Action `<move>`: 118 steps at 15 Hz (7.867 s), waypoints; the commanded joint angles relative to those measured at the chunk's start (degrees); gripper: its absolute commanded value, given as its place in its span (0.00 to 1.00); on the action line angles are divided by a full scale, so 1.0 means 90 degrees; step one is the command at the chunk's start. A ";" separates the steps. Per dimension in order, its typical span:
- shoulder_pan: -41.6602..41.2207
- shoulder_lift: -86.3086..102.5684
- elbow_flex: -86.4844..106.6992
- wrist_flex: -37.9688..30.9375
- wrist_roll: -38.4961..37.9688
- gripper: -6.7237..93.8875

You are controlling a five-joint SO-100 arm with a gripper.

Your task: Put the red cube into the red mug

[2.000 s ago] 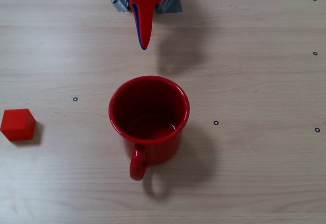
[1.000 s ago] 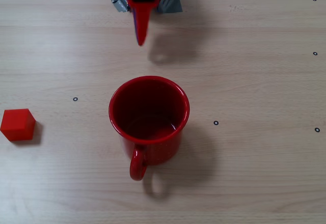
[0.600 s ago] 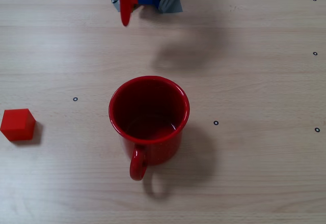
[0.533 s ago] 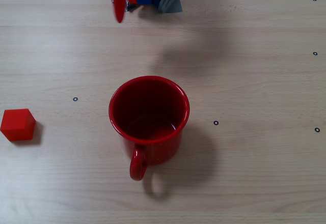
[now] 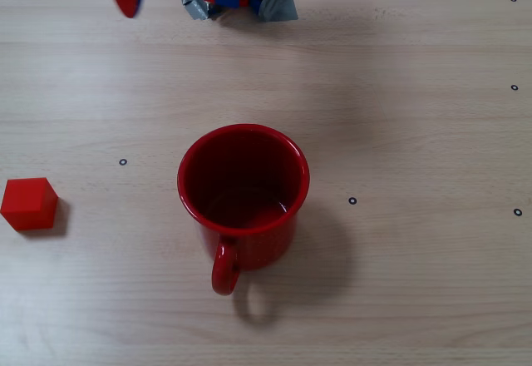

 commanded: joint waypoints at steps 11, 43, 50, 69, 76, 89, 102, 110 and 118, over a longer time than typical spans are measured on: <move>0.1123 -0.5576 -0.7295 0.1377 -0.1807 0.07; 0.1387 -0.8994 -0.9365 0.0869 -0.2764 0.60; 0.1406 -0.9209 -0.9395 0.0508 -0.2656 0.56; 0.1455 -0.7871 -0.7744 0.0303 -0.2656 0.07; 0.1563 -0.4912 -0.5654 0.0547 -0.2666 0.07; 0.0488 0.0146 -0.1338 -0.0234 0.0752 0.07; -0.1904 -0.2998 -0.4990 0.0146 0.2051 0.07; -0.2471 -0.4170 -0.5049 -0.0195 0.2178 0.07; -0.2637 -0.3799 -0.3506 -0.0879 0.2139 0.07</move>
